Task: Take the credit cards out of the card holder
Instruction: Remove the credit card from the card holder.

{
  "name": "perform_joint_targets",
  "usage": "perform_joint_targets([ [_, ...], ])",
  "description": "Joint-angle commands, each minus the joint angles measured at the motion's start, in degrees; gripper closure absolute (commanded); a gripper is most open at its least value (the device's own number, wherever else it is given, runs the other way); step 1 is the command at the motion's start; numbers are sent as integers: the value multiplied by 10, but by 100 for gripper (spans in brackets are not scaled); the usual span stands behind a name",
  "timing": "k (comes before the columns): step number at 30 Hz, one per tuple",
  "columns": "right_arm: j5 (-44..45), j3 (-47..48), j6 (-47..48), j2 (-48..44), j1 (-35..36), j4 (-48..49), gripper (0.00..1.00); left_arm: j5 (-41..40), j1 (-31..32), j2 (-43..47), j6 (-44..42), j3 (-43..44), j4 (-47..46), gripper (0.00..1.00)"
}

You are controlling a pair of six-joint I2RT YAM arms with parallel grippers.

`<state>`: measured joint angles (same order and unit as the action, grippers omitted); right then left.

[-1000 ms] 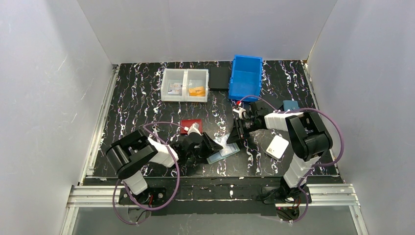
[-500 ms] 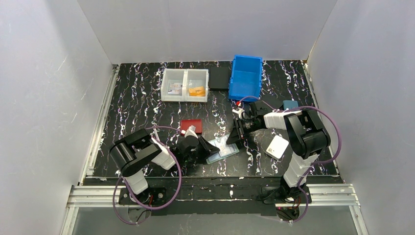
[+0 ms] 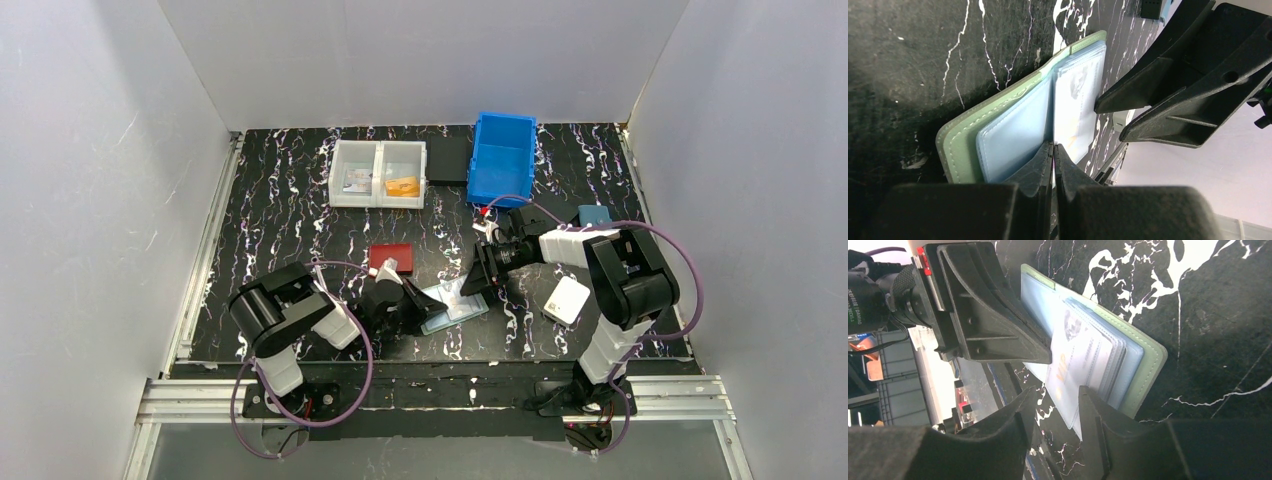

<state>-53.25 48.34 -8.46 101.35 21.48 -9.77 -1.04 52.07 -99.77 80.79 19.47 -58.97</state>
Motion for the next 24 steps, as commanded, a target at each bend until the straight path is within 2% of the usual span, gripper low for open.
perform_joint_targets([
  [1,74,2,32,-3,0,-31,51,-27,-6,-15,-23,-37,-1,100],
  [6,59,4,34,-2,0,-36,49,-18,-10,-70,-14,-69,-190,100],
  [8,45,4,34,-4,0,-36,47,-4,-11,-96,-4,-65,-226,100],
  [17,5,-2,16,10,0,-24,46,3,-13,-94,-15,-53,-218,100],
  [20,-39,0,6,21,0,-19,49,6,-14,-102,-7,-53,-215,100],
  [24,-77,-6,-12,9,4,8,60,7,-13,-110,-4,-54,-215,100],
])
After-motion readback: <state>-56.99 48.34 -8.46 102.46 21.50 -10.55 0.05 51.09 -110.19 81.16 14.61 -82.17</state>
